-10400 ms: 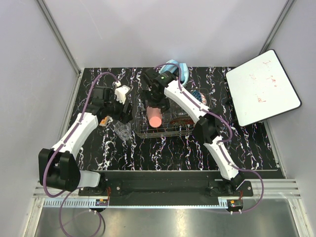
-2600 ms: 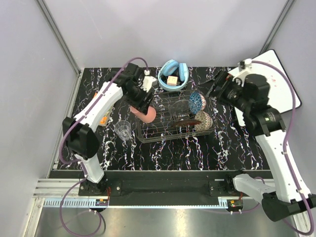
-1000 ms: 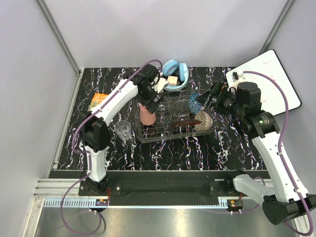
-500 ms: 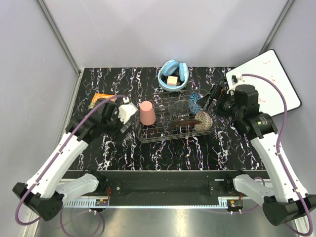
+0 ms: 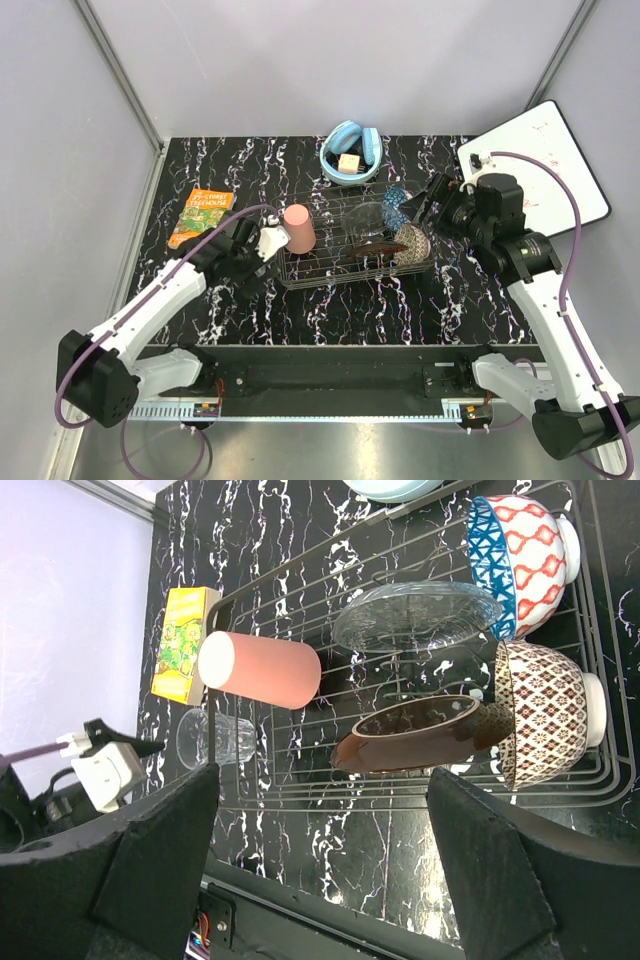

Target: Load the mixed dishes into the dish rack

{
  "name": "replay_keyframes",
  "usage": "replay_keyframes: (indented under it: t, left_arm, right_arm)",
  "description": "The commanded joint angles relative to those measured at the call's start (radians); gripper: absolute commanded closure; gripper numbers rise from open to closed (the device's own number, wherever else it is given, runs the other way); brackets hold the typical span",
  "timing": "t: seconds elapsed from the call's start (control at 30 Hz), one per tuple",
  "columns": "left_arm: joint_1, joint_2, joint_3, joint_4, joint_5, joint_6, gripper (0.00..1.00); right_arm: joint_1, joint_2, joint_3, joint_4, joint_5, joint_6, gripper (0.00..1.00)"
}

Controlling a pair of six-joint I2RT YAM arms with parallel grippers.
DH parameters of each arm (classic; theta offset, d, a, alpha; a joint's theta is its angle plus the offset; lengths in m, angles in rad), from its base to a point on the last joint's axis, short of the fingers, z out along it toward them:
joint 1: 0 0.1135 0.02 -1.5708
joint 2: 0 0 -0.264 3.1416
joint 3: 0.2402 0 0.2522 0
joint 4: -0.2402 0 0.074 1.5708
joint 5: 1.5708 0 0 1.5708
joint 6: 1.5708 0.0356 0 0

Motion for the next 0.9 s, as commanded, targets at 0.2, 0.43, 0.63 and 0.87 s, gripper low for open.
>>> replay_keyframes:
  t: [0.2, 0.43, 0.63, 0.87]
  left_arm:
    - [0.031, 0.072, -0.025, 0.159, 0.016, 0.064, 0.06]
    - [0.050, 0.132, -0.081, 0.213, 0.064, 0.085, 0.19]
    - [0.064, 0.178, -0.074, 0.215, 0.093, 0.089, 0.63]
    - [0.085, 0.128, -0.008, 0.098, 0.116, 0.056, 1.00]
  right_arm:
    - [0.002, -0.007, 0.009, 0.047, -0.007, 0.016, 0.13]
    - [0.002, 0.010, 0.012, 0.058, -0.018, 0.029, 0.15]
    - [0.002, 0.010, -0.010, 0.067, -0.022, 0.036, 0.18]
    - [0.002, 0.013, -0.033, 0.098, -0.044, 0.046, 0.19]
